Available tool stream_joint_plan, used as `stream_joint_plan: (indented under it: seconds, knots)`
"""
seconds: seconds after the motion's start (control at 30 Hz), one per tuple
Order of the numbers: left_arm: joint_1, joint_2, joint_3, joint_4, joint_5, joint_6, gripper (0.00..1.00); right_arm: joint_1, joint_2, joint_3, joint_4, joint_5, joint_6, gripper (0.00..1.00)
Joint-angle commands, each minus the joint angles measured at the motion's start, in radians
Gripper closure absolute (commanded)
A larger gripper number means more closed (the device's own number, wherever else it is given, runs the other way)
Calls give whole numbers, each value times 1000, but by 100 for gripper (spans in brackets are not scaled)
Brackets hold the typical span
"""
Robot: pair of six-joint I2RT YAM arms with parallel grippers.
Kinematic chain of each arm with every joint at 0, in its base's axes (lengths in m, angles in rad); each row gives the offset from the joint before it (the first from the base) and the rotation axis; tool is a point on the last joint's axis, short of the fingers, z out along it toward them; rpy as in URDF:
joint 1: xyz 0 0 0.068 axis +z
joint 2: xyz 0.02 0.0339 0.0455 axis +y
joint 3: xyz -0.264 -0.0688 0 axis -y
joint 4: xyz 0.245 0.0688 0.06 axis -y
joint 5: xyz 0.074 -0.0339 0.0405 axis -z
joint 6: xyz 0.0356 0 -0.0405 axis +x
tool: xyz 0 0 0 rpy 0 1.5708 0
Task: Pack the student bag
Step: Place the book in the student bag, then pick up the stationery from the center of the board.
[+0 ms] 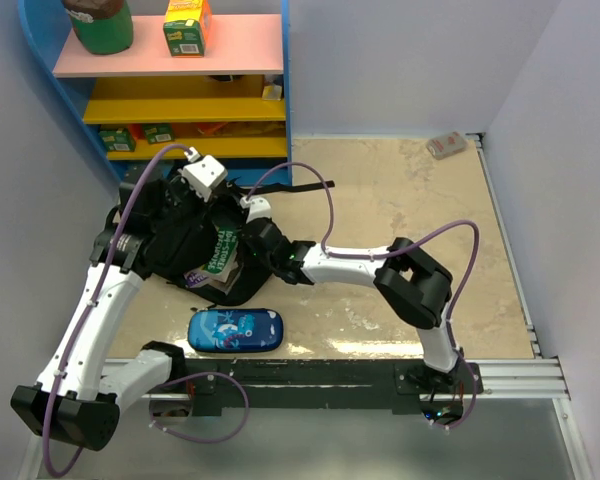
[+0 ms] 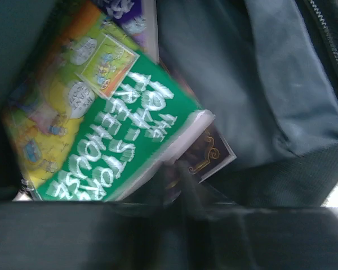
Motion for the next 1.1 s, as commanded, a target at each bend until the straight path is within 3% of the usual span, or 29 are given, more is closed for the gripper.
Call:
stream_joint_plan:
  seconds: [0.0,0.1,0.2,0.33,0.5,0.67,1.07]
  knots:
    - [-2,-25,-28,55,3,9,100,9,-73,-12,-16,40,11,66]
    - [-2,-33,-50,74,-9,9,100,8,-210,-193,38,25,-19,29]
    - [-3,-30,-48,74,5,3,100,11,-352,-373,114,-48,-90,11]
    - [-2,-28,-41,75,8,-2,100,11,-426,-493,136,-289,-160,3]
    - [-2,-31,-28,71,16,-11,100,12,-356,-482,99,-415,-201,1]
    - [-2,-34,-15,57,16,-8,100,-24,-289,-551,273,-602,-136,1]
    - [-2,-42,-15,43,10,6,100,-15,-117,-487,357,-852,-118,1]
